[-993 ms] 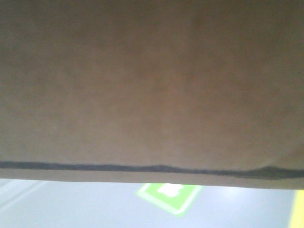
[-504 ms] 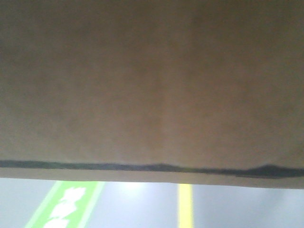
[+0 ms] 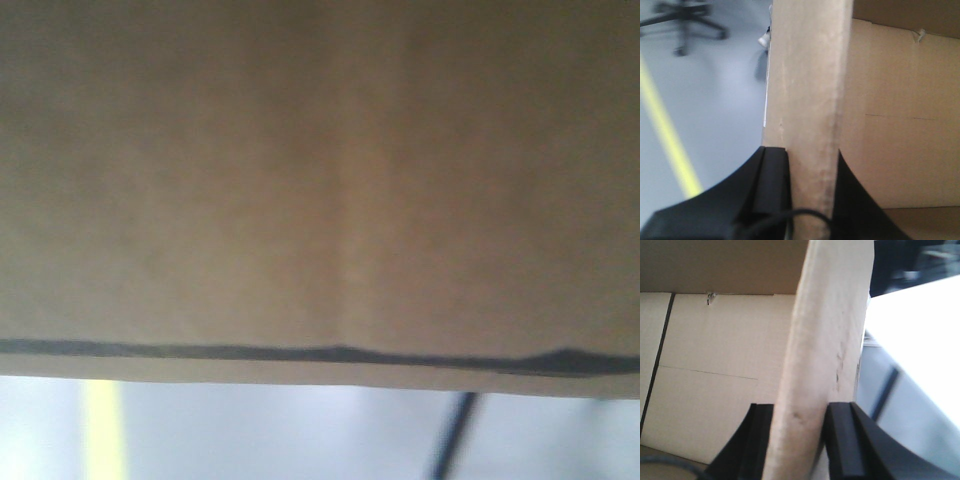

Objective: Grab box from left shelf to table start
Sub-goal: 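Hold the box with both grippers while the base drives to the table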

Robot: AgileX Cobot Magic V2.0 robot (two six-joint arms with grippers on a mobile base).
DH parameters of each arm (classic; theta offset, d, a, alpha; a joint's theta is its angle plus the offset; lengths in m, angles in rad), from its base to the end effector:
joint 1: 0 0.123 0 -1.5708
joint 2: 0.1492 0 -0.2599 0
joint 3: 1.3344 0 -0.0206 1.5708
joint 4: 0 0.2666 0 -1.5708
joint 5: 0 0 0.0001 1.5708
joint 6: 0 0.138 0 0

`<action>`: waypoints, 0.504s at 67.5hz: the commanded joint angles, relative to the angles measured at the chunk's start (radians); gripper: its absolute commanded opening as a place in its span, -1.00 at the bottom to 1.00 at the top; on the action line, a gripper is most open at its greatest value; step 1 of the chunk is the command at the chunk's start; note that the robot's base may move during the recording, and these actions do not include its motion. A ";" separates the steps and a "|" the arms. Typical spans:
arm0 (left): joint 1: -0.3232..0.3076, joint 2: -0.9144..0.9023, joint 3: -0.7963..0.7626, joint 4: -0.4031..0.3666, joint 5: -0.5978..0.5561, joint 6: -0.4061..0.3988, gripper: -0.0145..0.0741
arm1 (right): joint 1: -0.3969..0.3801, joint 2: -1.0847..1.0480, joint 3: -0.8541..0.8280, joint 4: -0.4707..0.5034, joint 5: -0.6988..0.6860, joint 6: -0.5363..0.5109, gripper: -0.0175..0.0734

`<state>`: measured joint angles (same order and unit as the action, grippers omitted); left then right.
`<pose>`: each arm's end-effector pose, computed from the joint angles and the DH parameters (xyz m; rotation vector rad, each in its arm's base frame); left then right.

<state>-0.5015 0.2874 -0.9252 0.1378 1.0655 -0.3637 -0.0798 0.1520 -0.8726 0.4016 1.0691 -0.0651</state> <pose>0.0778 -0.0237 0.3798 0.1149 1.9241 -0.4240 0.0511 0.0434 0.3779 -0.0570 1.7954 0.3543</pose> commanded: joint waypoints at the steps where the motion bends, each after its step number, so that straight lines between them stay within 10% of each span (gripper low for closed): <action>1: -0.009 0.001 -0.045 -0.048 -0.207 -0.039 -0.88 | -0.003 0.024 -0.021 -0.040 -0.132 -0.008 -0.49; 34: -0.009 0.001 -0.045 -0.048 -0.207 -0.039 -0.88 | -0.003 0.024 -0.021 -0.040 -0.132 -0.008 -0.49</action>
<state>-0.5015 0.2874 -0.9252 0.1378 1.0655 -0.3637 -0.0798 0.1520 -0.8726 0.3997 1.0691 -0.0651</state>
